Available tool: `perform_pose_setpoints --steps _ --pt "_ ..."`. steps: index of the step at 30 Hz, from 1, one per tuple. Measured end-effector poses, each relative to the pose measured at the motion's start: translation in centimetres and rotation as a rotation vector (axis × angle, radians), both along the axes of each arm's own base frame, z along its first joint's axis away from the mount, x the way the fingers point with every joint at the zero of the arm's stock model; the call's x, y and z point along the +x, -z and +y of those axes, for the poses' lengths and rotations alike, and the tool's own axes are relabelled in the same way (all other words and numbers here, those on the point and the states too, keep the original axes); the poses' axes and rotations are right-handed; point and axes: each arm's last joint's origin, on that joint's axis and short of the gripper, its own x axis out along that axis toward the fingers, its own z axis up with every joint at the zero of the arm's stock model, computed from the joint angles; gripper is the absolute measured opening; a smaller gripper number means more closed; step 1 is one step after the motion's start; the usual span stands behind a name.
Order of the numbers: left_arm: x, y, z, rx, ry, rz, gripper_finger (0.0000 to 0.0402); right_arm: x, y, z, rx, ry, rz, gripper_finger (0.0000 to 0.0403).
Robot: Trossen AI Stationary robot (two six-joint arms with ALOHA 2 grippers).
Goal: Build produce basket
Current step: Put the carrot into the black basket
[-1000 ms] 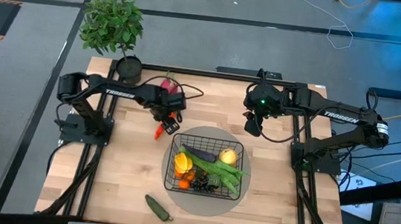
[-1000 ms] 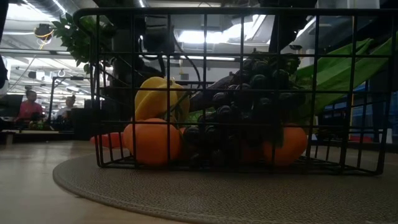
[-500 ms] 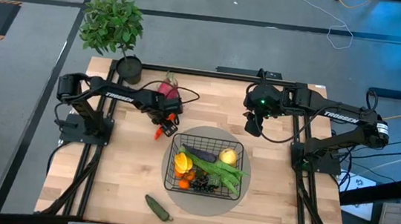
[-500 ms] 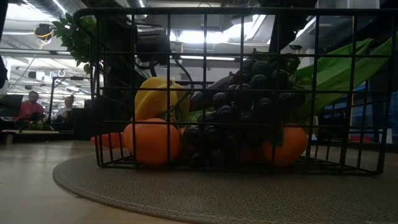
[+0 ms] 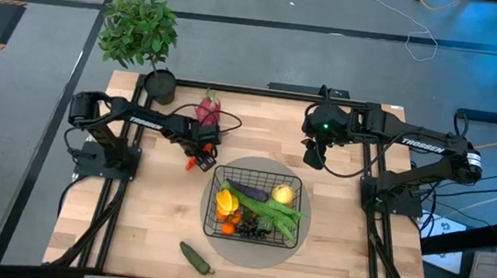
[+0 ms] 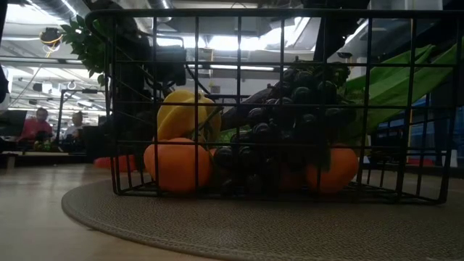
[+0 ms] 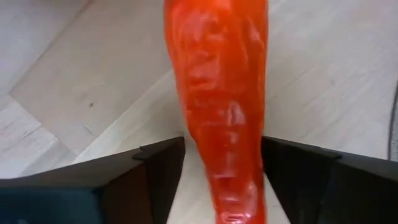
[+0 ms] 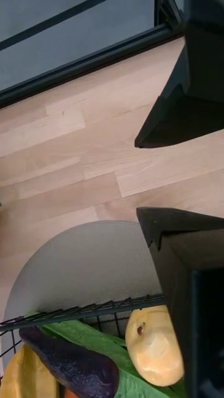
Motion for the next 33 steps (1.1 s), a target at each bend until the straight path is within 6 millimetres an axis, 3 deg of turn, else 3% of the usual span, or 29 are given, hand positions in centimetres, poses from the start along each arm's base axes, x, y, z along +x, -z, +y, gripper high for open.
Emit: perform_pose_setpoints --steps 8,14,22,28,33 --pt "0.9 -0.8 0.0 0.05 0.046 -0.009 0.0049 0.0 0.0 0.0 0.0 0.0 0.0 0.0155" --pt "2.7 -3.9 0.7 0.133 0.073 -0.029 0.0049 0.0 0.0 0.0 0.0 0.0 0.0 0.0155" --pt "5.7 -10.9 0.2 0.243 0.192 -0.095 0.0048 0.0 0.0 0.0 0.0 0.0 0.0 0.0155" --pt "8.1 -15.7 -3.0 0.221 0.423 -0.307 0.0048 0.0 0.0 0.0 0.0 0.015 -0.002 0.0155" --pt "8.7 -18.4 -6.8 0.178 0.586 -0.414 0.0048 -0.2 -0.1 -0.6 -0.128 0.207 -0.004 0.0155"
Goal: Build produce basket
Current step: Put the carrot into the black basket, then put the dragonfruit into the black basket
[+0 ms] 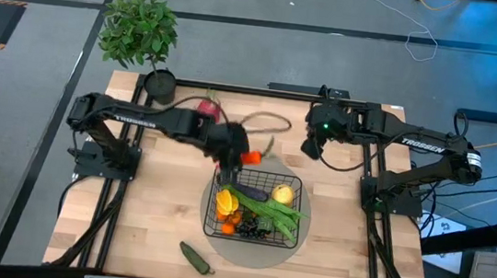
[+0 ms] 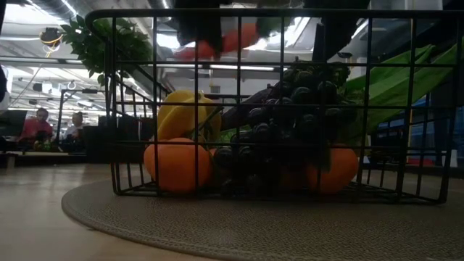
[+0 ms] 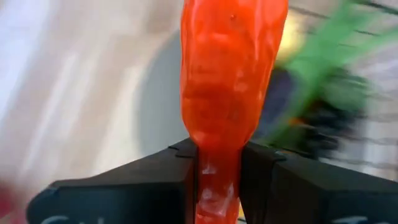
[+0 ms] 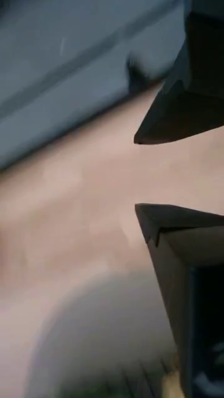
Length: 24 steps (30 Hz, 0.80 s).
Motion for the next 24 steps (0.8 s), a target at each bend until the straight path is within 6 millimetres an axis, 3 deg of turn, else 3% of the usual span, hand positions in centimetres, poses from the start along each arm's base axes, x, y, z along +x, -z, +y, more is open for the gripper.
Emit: perform_pose_setpoints --steps 5,13,18,24 --pt "0.3 -0.1 -4.0 -0.017 0.158 -0.03 0.0048 -0.4 -0.3 -0.8 -0.203 0.167 0.026 0.0155" --pt "2.7 3.3 -7.8 0.07 0.362 -0.006 0.0049 -0.1 -0.5 -1.1 -0.168 0.161 -0.023 0.0155" --pt "3.9 4.8 -8.2 0.091 0.357 -0.006 0.0109 -0.1 -0.3 -1.0 -0.145 0.145 -0.01 0.0155" --pt "3.3 4.1 -7.3 0.176 0.322 0.017 0.0179 -0.2 -0.1 -0.8 -0.083 0.103 0.002 0.0155"
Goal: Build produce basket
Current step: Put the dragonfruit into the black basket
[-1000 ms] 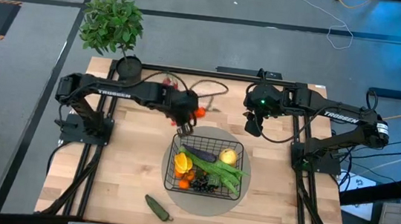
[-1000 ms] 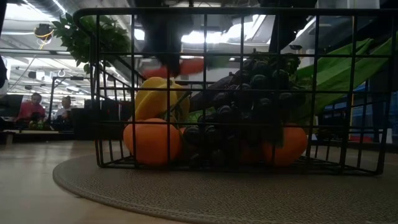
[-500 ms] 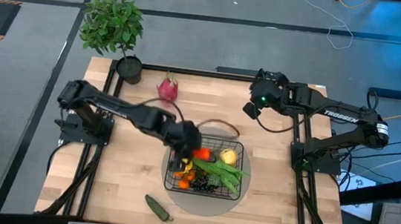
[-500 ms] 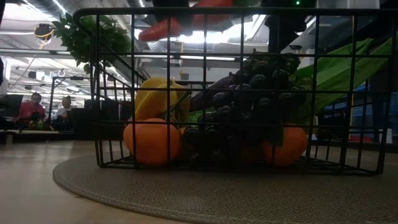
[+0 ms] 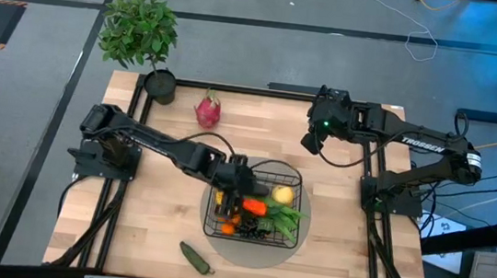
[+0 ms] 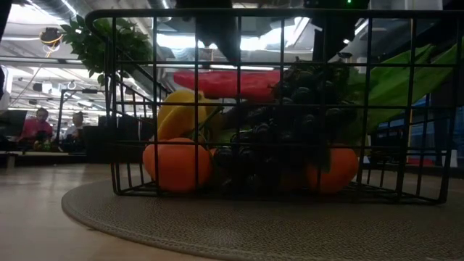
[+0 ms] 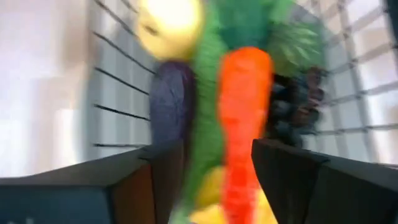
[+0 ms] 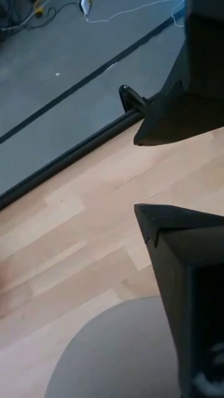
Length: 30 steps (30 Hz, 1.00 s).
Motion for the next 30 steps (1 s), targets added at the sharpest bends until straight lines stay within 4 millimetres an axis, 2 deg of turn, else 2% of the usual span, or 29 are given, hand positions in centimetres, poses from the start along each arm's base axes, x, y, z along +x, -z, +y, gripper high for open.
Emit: perform_pose_setpoints --steps 6,9,13,17,26,30 --pt "-0.8 -0.4 2.1 0.132 -0.093 0.05 0.0197 0.0 0.0 0.0 0.003 -0.001 0.004 0.0155" --pt "-2.1 -0.7 3.4 0.247 -0.193 0.123 0.0197 0.0 0.0 0.0 0.002 -0.001 0.004 0.0155" --pt "-3.9 -1.2 6.1 0.36 -0.328 0.241 0.0199 0.0 0.0 0.0 0.003 -0.002 0.005 0.0155" --pt "-5.7 -2.0 8.8 0.402 -0.451 0.32 0.0197 -0.1 0.1 0.1 0.02 -0.01 0.005 0.0155" --pt "-7.8 -3.3 16.0 0.391 -0.591 0.358 0.0196 -0.1 0.1 0.1 0.033 -0.017 0.007 0.0155" --pt "-8.5 -3.0 20.0 0.23 -0.534 0.36 0.0196 -0.1 0.1 0.1 0.034 -0.018 0.007 0.0155"
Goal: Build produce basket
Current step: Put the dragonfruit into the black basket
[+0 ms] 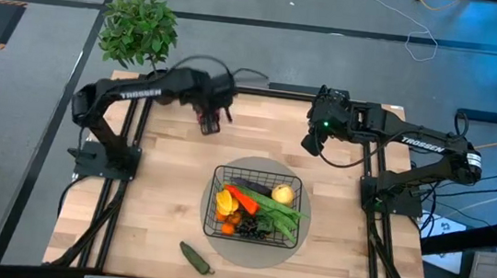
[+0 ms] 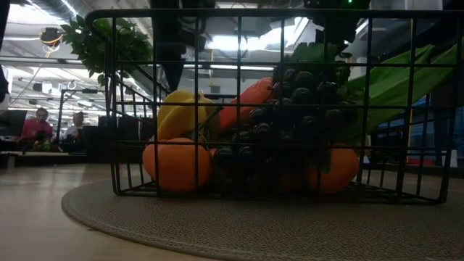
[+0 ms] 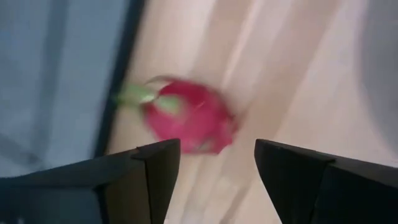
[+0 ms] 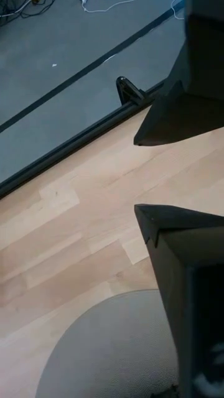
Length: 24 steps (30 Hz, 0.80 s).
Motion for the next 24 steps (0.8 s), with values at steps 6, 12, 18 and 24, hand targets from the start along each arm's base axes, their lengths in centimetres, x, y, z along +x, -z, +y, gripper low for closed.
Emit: perform_pose_setpoints --steps 6,12,18,24 --pt "-1.1 0.7 6.1 -0.157 0.021 -0.173 0.0196 0.0 0.0 0.0 0.014 0.024 -0.012 0.0155" --pt "-3.3 1.9 10.6 -0.179 -0.111 -0.186 0.0196 -0.3 0.2 0.1 0.037 0.057 -0.001 0.0155" --pt "-4.0 3.8 12.7 -0.307 -0.136 -0.218 0.0196 -0.3 0.2 0.1 0.039 0.06 -0.002 0.0155" --pt "-3.4 5.9 13.1 -0.48 -0.102 -0.234 0.0196 -0.3 0.2 0.1 0.039 0.06 -0.001 0.0155"
